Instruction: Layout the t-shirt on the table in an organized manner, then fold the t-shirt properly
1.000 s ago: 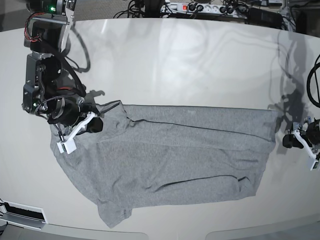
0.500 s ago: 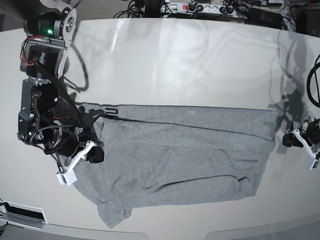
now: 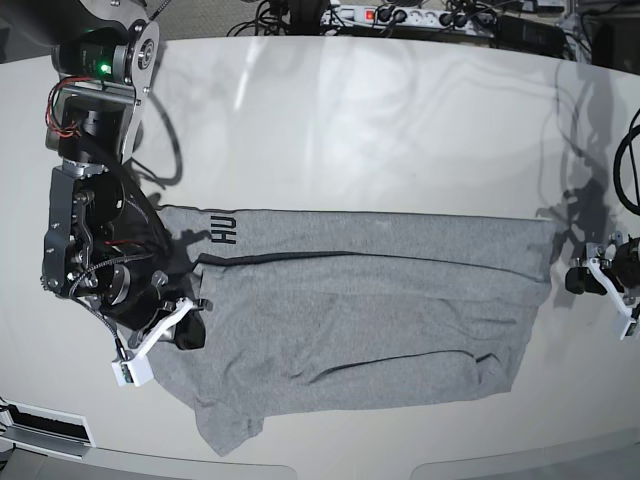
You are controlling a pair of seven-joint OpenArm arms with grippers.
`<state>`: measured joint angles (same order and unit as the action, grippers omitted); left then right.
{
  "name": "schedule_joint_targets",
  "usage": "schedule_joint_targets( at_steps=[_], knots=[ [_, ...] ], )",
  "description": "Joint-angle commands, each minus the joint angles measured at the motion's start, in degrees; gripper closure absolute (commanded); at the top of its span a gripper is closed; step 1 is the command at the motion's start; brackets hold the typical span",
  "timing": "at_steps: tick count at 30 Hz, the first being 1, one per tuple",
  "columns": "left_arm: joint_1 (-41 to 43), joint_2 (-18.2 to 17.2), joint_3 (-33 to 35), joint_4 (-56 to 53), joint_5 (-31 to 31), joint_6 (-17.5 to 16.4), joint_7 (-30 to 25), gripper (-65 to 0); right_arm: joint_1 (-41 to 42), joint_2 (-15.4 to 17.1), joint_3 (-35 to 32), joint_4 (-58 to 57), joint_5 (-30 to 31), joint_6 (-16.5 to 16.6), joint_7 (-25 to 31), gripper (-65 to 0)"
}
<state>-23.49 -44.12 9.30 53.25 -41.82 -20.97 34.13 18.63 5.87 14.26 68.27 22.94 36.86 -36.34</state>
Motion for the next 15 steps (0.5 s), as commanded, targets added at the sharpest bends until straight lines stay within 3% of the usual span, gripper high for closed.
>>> schedule_joint_targets(
  at_steps=[1, 5, 8, 11, 15],
  knots=[
    [-1.3, -1.5, -0.7, 0.7, -0.7, 0.0, -1.0, -31.1, 2.3, 0.3, -0.1, 1.0, 0.0, -0.5, 2.2, 0.0],
    [-1.3, -1.5, -0.7, 0.7, -0.7, 0.0, -1.0, -31.1, 2.5, 0.3, -0.1, 1.0, -2.7, -5.8, 3.4, 0.0],
    [-1.3, -1.4, -0.7, 0.7, -0.7, 0.0, -1.0, -31.1, 2.2, 0.2, -0.1, 1.0, -5.1, -7.4, 3.4, 0.0],
    [-1.3, -1.4, -0.7, 0.7, -0.7, 0.0, -1.0, -31.1, 1.9, 0.1, -0.1, 1.0, -5.2, -7.7, 3.4, 0.0],
    [-1.3, -1.5, -0.7, 0.7, -0.6, 0.0, -1.1, -31.1, 2.0, 0.0, -0.1, 1.0, -4.8, -5.8, 3.5, 0.0]
  ],
)
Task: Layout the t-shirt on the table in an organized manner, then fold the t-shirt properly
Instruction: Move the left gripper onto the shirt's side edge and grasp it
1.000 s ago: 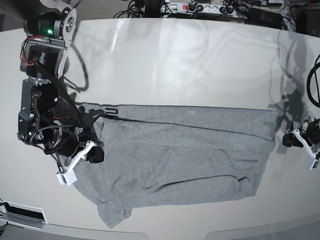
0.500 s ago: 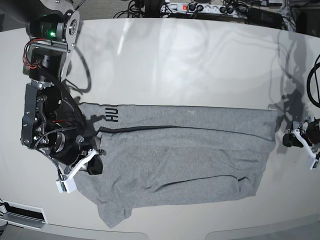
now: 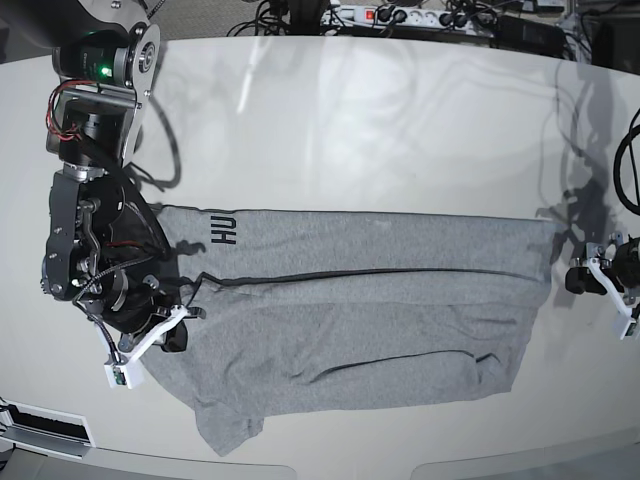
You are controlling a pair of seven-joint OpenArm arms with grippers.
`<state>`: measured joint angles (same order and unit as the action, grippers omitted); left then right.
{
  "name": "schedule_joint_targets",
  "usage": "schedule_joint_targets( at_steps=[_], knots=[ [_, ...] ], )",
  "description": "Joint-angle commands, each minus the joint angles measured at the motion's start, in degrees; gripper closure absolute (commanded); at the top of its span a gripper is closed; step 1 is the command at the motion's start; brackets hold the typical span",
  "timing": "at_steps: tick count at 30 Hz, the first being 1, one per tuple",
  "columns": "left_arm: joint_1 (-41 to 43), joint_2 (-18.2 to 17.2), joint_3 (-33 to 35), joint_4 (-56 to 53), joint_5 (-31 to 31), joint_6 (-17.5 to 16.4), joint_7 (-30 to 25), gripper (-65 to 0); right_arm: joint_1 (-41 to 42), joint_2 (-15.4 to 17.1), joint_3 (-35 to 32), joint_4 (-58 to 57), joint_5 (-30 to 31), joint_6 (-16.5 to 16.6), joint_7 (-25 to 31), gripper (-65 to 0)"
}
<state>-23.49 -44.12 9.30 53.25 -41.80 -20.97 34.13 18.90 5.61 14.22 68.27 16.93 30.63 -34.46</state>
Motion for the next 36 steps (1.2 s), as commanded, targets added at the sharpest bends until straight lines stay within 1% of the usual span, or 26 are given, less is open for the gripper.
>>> schedule_joint_targets(
  at_steps=[1, 3, 4, 5, 6, 7, 8, 9, 10, 11, 12, 13, 14, 15, 16, 17, 18, 21, 22, 24, 25, 27, 30, 33, 35, 36],
  knots=[
    [-1.3, -1.5, -0.7, 0.7, -0.7, 0.0, -1.1, -31.1, 1.9, 0.3, 0.0, 1.0, 1.2, 0.1, 2.2, -5.4],
    [-1.3, -1.6, -0.7, 0.7, -0.7, 0.0, -1.1, -31.1, 2.7, 0.6, 0.0, 1.0, 1.2, -1.1, 3.9, -21.8],
    [-1.4, -1.6, -0.7, 0.7, -0.7, -0.4, -1.4, -31.2, 3.5, 1.1, 0.0, 1.0, 1.2, -0.9, 3.8, -30.1],
    [-1.5, -1.7, -0.7, 0.7, -0.3, -1.6, -1.5, -31.2, 4.3, 1.6, 0.0, 1.0, 1.2, 0.0, 2.8, -35.5],
    [-1.5, -1.7, -0.7, 0.7, -0.2, -3.8, -1.5, -31.2, 5.1, 2.4, 0.0, 1.0, 1.2, 1.0, 0.5, -37.5],
    [-1.5, -1.8, -0.7, 0.7, -0.2, -6.1, -1.4, -31.2, 6.0, 3.1, 0.0, 1.2, 1.9, 1.5, -3.1, -37.5],
    [-1.4, -1.8, -0.7, 0.7, -0.2, -7.7, -1.0, -31.2, 6.8, 3.8, 0.0, 1.4, 3.6, 1.2, -7.7, -37.5],
    [-1.4, -1.7, -0.7, 0.7, -0.2, -8.6, -0.4, -31.2, 7.4, 4.7, 0.0, 1.5, 6.0, 1.5, -11.5, -37.3],
    [-1.3, -1.7, -0.7, 0.7, -0.2, -9.3, 0.3, -31.2, 7.5, 5.7, 0.0, 1.6, 9.4, 3.3, -14.9, -36.4],
    [-1.3, -1.7, -0.7, 0.7, -0.1, -11.0, 0.5, -31.2, 7.4, 6.8, 0.0, 1.7, 13.4, 7.1, -17.7, -33.8],
    [-1.3, -1.7, -0.7, 0.7, 0.7, -13.4, 0.6, -30.8, 7.0, 7.9, 0.0, 1.8, 17.6, 9.4, -20.4, -30.2],
    [-1.3, -1.7, -0.7, 0.7, 1.7, -16.0, 0.6, -28.2, 6.4, 9.2, 0.0, 1.8, 22.2, 9.4, -22.8, -25.4],
    [-1.3, -1.7, -0.6, 0.7, 2.4, -18.6, 0.5, -22.4, 5.7, 10.3, 0.0, 1.8, 26.3, 9.4, -25.0, -18.9],
    [-1.3, -1.7, -0.6, 0.8, 2.4, -19.0, 0.7, -13.9, 5.1, 11.4, 0.0, 1.8, 29.4, 9.4, -27.1, -11.2],
    [-1.3, -1.7, -0.6, 0.8, 2.3, -19.0, 0.7, -5.2, 4.5, 12.4, 0.0, 1.8, 31.2, 9.4, -28.9, -5.6],
    [-1.3, -1.7, -0.6, 0.8, 2.1, -19.0, 0.6, 0.0, 3.8, 13.1, 0.0, 1.8, 32.4, 9.4, -30.1, -0.6],
    [-1.3, -1.7, -0.6, 0.8, 2.1, -18.3, 0.5, 0.0, 3.1, 13.8, 0.0, 1.8, 32.6, 9.4, -31.1, 0.0],
    [-1.3, -1.6, -0.6, 0.8, 2.1, -13.7, -0.9, 0.0, 1.0, 15.4, 0.0, 1.7, 32.2, 9.4, -31.0, 0.0],
    [-1.3, -1.5, -0.6, 0.8, 2.1, -11.6, -2.1, 0.0, 0.5, 15.5, 0.0, 1.7, 32.1, 9.4, -31.0, 0.0],
    [-1.3, -0.6, -0.6, 0.7, 2.2, -7.8, -4.1, 0.0, -0.4, 15.1, 0.0, 1.7, 29.9, 9.4, -30.4, 0.0],
    [-1.3, 0.1, -0.6, 0.7, 2.3, -7.1, -4.7, 0.0, -0.9, 14.8, 0.0, 1.7, 27.8, 9.4, -29.1, 0.0],
    [-1.3, 1.8, -0.6, 0.7, 4.7, -7.1, -5.0, 0.0, -1.9, 14.1, 0.0, 1.7, 22.3, 9.4, -25.2, 0.0],
    [-1.3, 5.1, -0.6, 0.7, 11.7, -7.0, -5.1, 0.0, -3.0, 13.2, -0.2, 1.7, 14.4, 9.4, -19.1, 0.0],
    [-1.3, 7.7, -0.6, 0.7, 12.9, -6.6, -6.2, 0.0, -3.4, 13.1, -2.7, 1.7, 8.6, 9.4, -14.9, 0.0],
    [-1.3, 9.0, -0.6, 0.7, 13.3, -5.3, -6.9, 0.0, -3.4, 13.2, -5.6, 1.7, 3.9, 7.5, -12.6, 0.0],
    [-1.3, 9.8, -0.6, 0.7, 14.6, -4.8, -7.2, 0.0, -3.4, 13.2, -7.2, 1.7, 2.1, 6.7, -10.9, 0.0]
  ],
)
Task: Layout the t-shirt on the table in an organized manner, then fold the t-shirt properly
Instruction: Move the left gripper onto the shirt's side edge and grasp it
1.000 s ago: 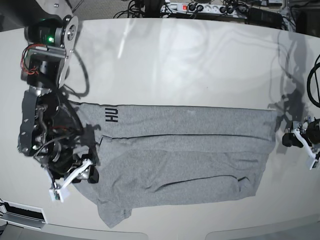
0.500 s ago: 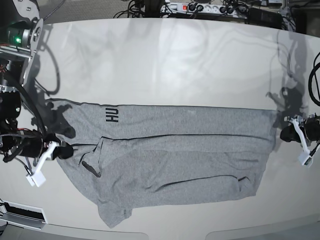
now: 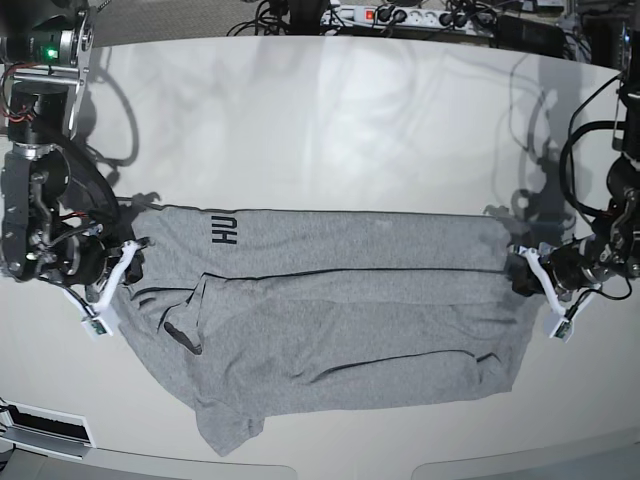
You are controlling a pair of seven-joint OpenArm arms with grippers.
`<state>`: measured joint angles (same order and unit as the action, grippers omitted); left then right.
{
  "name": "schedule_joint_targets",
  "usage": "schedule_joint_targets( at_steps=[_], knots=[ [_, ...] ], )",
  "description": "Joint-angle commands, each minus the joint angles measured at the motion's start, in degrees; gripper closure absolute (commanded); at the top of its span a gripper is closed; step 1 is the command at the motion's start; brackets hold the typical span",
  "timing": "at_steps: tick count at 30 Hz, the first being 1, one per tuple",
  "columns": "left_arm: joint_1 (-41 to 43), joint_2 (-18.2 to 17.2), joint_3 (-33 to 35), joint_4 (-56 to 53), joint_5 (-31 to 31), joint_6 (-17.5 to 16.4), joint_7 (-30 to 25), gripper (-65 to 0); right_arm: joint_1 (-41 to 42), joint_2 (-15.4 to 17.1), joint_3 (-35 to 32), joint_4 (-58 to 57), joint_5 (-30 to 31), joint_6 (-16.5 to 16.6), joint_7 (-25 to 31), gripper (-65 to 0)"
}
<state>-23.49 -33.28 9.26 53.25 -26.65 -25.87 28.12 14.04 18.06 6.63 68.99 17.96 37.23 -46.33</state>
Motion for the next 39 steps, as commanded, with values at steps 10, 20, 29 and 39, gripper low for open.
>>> schedule_joint_targets(
  at_steps=[10, 20, 29, 39],
  knots=[
    [-1.3, 2.3, -0.6, -6.4, 6.1, 1.5, -7.0, 0.0, 0.7, 1.0, -8.8, 1.0, -8.2, -8.7, 5.4, 0.0],
    [-1.3, 3.9, -0.6, -14.6, 10.8, -1.5, -14.4, 0.0, -0.4, 1.0, -8.9, -4.3, -8.9, -6.3, 9.8, 0.0],
    [-5.9, 3.5, -0.6, -14.5, 7.2, -1.6, -11.1, 0.0, 0.2, 1.9, -8.8, -4.2, -8.7, -7.5, 9.5, 0.0],
    [-8.6, 5.9, -0.6, -17.0, 8.9, 2.4, -10.8, 0.0, 2.7, 1.3, -8.9, -7.8, -4.7, -9.1, 10.0, 0.0]
  ],
)
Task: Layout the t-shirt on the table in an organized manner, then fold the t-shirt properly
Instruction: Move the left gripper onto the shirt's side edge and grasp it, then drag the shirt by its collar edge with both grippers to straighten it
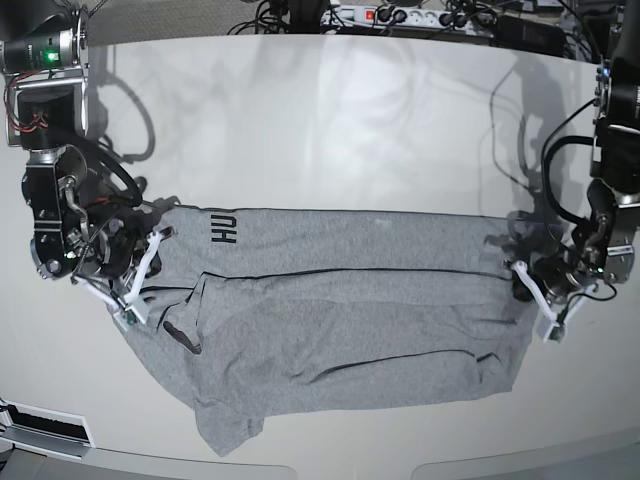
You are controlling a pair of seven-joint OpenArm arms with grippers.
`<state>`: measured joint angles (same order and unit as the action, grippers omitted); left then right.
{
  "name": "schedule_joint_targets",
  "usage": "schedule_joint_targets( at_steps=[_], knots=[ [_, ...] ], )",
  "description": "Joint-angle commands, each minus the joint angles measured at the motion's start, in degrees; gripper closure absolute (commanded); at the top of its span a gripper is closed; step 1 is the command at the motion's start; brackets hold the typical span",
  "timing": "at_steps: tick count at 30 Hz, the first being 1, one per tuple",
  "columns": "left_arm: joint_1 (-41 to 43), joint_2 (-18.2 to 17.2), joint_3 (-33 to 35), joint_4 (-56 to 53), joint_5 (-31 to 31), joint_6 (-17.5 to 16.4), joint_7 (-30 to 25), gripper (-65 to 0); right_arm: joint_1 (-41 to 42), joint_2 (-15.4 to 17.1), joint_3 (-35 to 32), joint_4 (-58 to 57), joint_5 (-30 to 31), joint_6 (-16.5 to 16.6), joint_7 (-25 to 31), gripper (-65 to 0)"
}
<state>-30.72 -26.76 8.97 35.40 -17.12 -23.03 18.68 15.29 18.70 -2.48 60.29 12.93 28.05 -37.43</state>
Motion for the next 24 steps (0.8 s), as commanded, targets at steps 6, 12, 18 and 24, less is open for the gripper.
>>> schedule_joint_targets(
  at_steps=[6, 12, 18, 24],
  knots=[
    [-1.2, 3.4, -0.3, -6.2, 4.6, -0.5, -3.3, 0.0, 3.1, 0.4, 0.3, -7.0, 0.3, 2.9, 0.6, 0.0],
    [1.7, 1.5, -0.3, -7.1, 4.7, -3.5, -2.8, 0.0, 2.5, 0.8, 0.3, -6.7, 0.4, 8.0, -7.5, 0.0],
    [3.7, -3.2, -0.3, -5.8, -0.5, -6.3, 2.4, 0.0, 1.8, 4.5, 0.3, -6.3, 8.2, 10.1, -12.1, 0.0],
    [7.2, -7.7, -0.3, -4.7, -9.5, -11.6, 5.9, 0.0, -0.1, 6.5, 0.3, -6.3, 14.3, 11.9, -15.4, 0.0]
  ],
)
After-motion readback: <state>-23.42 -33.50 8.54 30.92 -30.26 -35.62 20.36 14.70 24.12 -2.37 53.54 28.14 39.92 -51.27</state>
